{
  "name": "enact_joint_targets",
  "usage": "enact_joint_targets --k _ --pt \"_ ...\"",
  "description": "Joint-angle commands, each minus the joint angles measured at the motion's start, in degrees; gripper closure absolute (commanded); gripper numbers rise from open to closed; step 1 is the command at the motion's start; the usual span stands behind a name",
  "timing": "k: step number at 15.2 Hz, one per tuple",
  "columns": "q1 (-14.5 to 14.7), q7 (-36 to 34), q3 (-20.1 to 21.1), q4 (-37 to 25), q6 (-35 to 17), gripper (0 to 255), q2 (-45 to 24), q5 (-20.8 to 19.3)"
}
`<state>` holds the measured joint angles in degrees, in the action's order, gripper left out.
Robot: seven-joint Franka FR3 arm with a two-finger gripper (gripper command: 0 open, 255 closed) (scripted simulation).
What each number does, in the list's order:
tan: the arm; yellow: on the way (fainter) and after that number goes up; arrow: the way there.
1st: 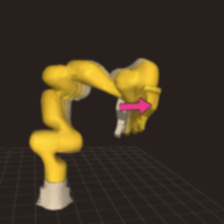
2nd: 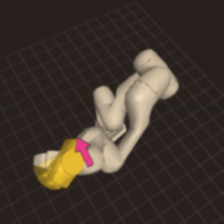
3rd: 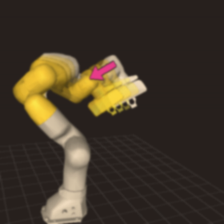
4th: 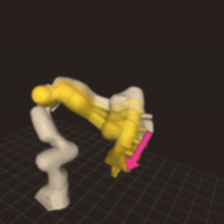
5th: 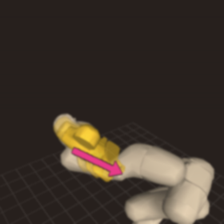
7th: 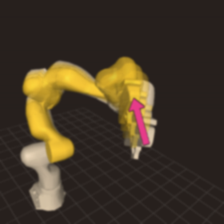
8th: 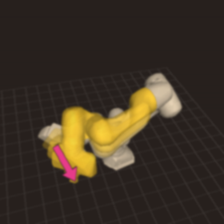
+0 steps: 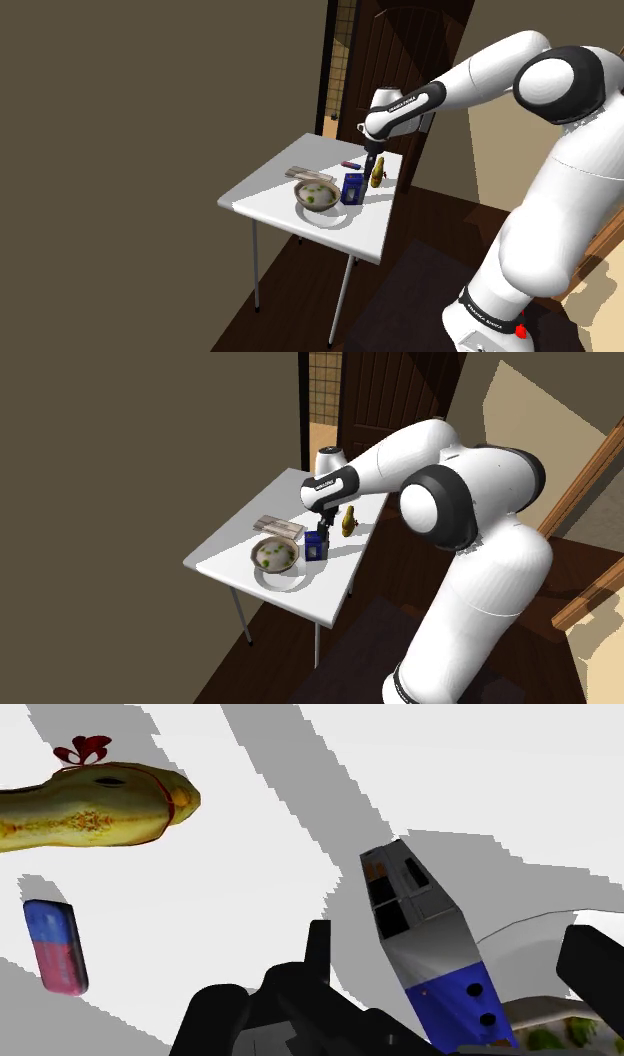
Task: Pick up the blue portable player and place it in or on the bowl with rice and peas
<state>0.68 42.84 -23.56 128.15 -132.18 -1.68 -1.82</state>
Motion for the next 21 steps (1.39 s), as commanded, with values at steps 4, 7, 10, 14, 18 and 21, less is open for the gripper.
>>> enact_joint_targets --k 4,7,10,14,18,21 --pt "-0.3 1.5 0.0 1.0 -3.7 0 -3.0 1.6" --pt "-0.4 1.8 0.0 1.3 -4.9 0 -3.9 2.1" --pt "-0.4 1.8 0.0 1.3 -4.9 0 -3.9 2.1" --pt "-0.4 1.8 0.1 1.3 -4.9 255 -3.9 2.1" --pt "-0.4 1.8 0.1 1.3 -4.9 255 -3.9 2.1" --pt "-0.4 1.8 0.0 1.3 -4.9 255 -3.9 2.1"
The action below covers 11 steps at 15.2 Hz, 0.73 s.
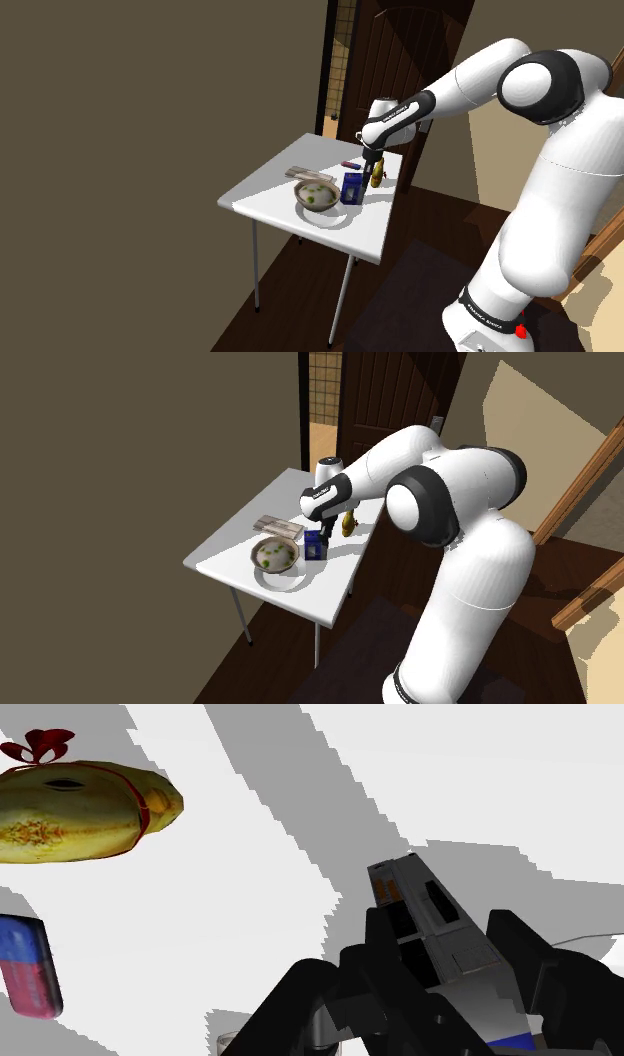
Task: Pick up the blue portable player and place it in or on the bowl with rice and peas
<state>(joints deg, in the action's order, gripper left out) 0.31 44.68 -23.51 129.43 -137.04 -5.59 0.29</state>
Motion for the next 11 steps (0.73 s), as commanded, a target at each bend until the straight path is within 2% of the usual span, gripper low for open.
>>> enact_joint_targets --k 1,11 --pt "0.0 0.0 0.0 0.0 0.0 255 0.0 0.0" --pt "0.3 -1.5 -0.2 -2.6 6.8 255 4.5 -2.4"
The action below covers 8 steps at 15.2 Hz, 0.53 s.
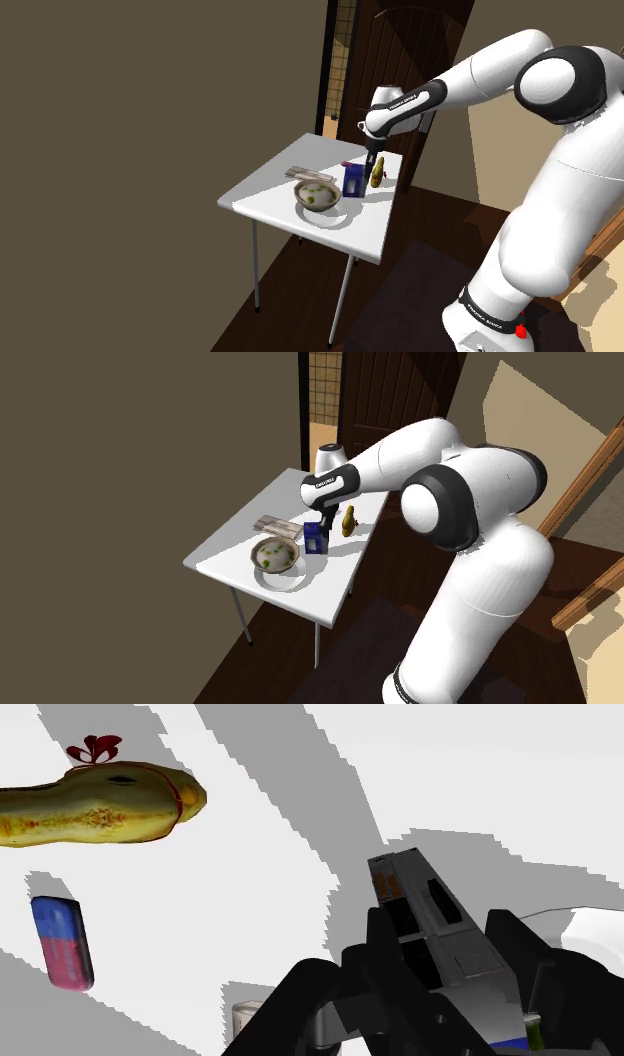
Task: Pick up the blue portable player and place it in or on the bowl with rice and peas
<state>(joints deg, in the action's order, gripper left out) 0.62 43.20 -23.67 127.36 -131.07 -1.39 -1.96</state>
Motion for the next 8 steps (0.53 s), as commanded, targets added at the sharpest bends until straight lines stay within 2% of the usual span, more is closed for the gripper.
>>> enact_joint_targets --k 1,8 --pt "0.0 -0.2 0.0 -0.9 1.5 255 0.7 -0.3" --pt "0.2 -0.9 0.2 -3.7 6.9 255 3.4 -1.5"
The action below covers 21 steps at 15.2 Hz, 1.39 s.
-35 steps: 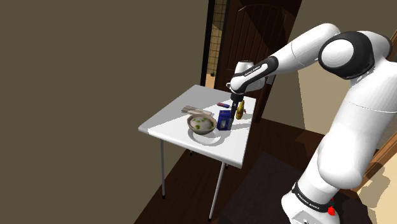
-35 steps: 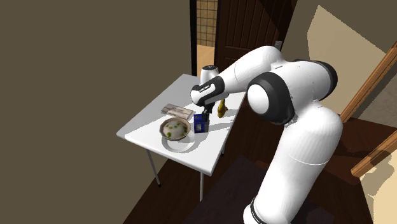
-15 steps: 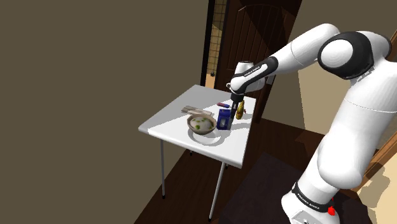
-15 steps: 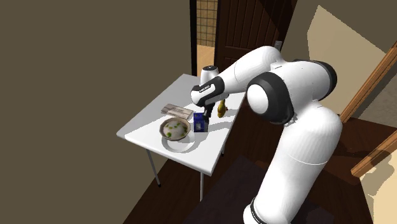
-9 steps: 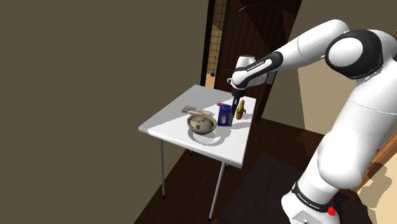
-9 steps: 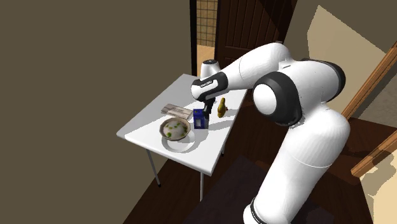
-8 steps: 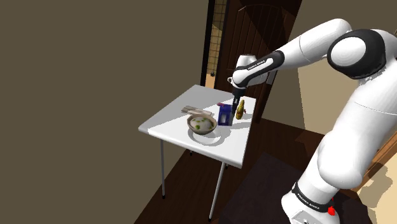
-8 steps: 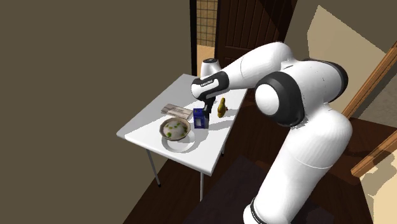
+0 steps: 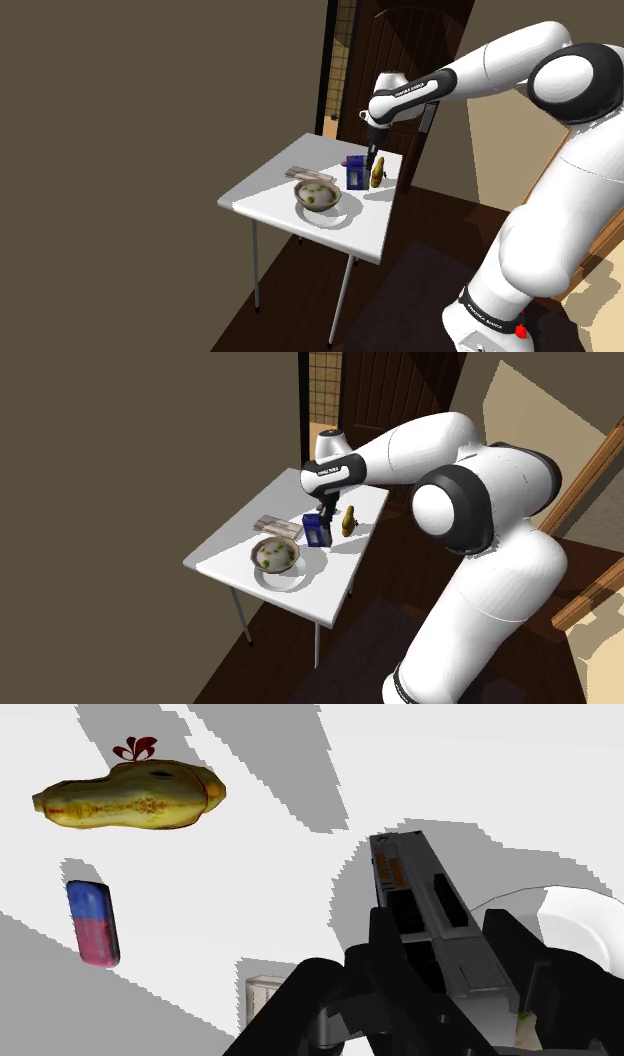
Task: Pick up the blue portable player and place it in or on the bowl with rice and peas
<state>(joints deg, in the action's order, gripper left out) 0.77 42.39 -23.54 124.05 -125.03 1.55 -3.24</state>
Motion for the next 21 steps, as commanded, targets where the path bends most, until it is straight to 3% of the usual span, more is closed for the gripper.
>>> enact_joint_targets --k 1,17,21 --pt "0.0 -0.2 0.1 -0.8 1.6 255 0.8 -0.4" --pt "0.3 -0.8 0.6 -9.2 13.3 255 4.4 -1.5" --pt "2.6 -5.5 3.4 -12.8 15.7 255 2.8 -0.8"
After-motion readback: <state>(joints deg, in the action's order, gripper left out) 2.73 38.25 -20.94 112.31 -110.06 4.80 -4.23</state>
